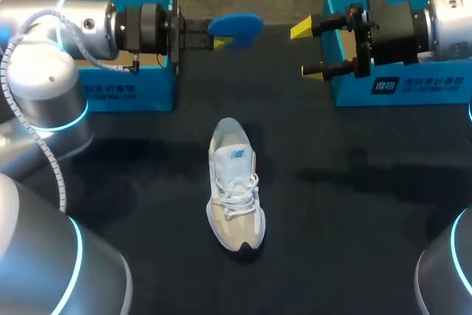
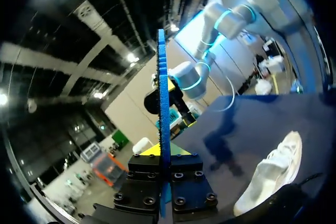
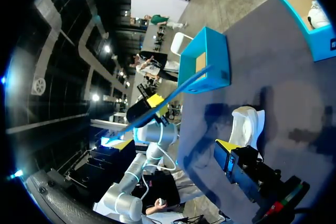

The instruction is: Take the shoe out of the shoebox, open the shoe tongue, remove and reinsert the insole, then place the shoe into the shoebox

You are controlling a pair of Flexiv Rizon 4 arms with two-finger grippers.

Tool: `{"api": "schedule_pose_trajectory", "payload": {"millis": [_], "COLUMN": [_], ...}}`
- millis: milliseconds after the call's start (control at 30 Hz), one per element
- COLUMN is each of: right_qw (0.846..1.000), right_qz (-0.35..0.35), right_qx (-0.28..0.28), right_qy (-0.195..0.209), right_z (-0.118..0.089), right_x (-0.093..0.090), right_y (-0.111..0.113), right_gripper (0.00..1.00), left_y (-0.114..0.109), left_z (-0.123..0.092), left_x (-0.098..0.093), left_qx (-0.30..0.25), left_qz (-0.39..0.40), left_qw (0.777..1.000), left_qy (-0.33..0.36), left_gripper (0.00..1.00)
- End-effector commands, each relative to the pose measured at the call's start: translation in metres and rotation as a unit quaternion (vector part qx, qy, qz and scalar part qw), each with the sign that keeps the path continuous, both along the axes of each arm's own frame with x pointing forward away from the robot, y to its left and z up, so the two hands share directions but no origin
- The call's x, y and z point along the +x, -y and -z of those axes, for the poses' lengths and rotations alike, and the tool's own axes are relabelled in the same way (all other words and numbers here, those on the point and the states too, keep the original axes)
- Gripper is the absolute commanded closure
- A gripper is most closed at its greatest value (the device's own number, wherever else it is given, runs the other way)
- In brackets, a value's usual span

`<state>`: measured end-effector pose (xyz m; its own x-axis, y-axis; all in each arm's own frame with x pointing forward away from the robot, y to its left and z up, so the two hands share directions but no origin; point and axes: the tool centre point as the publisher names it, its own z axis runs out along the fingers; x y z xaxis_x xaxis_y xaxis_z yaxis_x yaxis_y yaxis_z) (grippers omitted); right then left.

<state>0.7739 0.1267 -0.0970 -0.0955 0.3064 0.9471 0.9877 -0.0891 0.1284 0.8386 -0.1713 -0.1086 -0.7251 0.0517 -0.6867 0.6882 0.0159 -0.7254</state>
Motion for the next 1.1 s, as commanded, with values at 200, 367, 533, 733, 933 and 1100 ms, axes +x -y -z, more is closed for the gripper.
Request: {"api": "schedule_pose_trajectory", "payload": {"millis": [200,367,533,733,933,1100], "right_qw": [1.0,1.0,1.0,1.0,1.0,1.0], "right_qz": [0.0,0.0,0.0,0.0,-0.012,-0.02], "right_qx": [0.0,0.0,0.0,0.0,0.01,0.013], "right_qy": [0.0,0.0,0.0,0.0,0.008,0.009], "right_z": [0.001,0.001,0.001,0.001,-0.002,-0.001], "right_x": [0.001,0.001,0.001,0.001,0.007,0.013], "right_y": [-0.002,-0.002,-0.002,-0.002,-0.015,-0.03], "right_gripper": [0.0,0.0,0.0,0.0,0.0,0.0], "left_y": [0.001,0.002,0.003,0.004,0.006,0.007], "left_z": [0.002,0.0,0.003,0.006,0.005,0.005], "left_x": [0.002,0.005,0.004,0.002,0.004,0.009], "left_qx": [-0.05,-0.064,-0.053,-0.048,-0.037,-0.019], "left_qz": [0.012,0.0,0.007,0.005,0.005,-0.007], "left_qw": [0.967,0.955,0.952,0.955,0.946,0.932], "left_qy": [0.25,0.29,0.303,0.292,0.323,0.362], "left_gripper": [1.0,1.0,1.0,1.0,1.0,1.0]}}
